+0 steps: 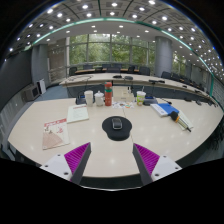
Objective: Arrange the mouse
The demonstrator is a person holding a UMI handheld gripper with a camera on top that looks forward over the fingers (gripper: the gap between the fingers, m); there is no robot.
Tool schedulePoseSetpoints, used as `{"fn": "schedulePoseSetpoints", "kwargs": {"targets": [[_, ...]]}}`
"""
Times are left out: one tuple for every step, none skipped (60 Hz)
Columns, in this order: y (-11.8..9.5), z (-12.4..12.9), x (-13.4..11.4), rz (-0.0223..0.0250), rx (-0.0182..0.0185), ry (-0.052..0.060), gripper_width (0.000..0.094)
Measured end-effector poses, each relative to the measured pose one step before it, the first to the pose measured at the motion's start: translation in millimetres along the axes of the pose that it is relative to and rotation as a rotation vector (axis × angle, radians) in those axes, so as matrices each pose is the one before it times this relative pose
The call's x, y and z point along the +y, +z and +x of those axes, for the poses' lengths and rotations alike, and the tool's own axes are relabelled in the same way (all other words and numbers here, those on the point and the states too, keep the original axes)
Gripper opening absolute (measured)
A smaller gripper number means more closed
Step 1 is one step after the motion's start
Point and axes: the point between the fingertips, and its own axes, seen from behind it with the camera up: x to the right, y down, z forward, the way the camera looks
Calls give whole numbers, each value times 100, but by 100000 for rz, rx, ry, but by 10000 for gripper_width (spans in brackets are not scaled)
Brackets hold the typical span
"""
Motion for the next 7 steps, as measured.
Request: {"fn": "schedulePoseSetpoints", "kwargs": {"targets": [[-428,-109,325,239,456,-132,858],[-378,79,128,18,207,-90,857],[-364,-29,92,19,264,-4,858],[-318,-20,54,150,286,11,857],[-291,12,61,158,359,36,858],[-252,10,83,100,316,185,857],[-216,3,87,40,144,337,858]]}}
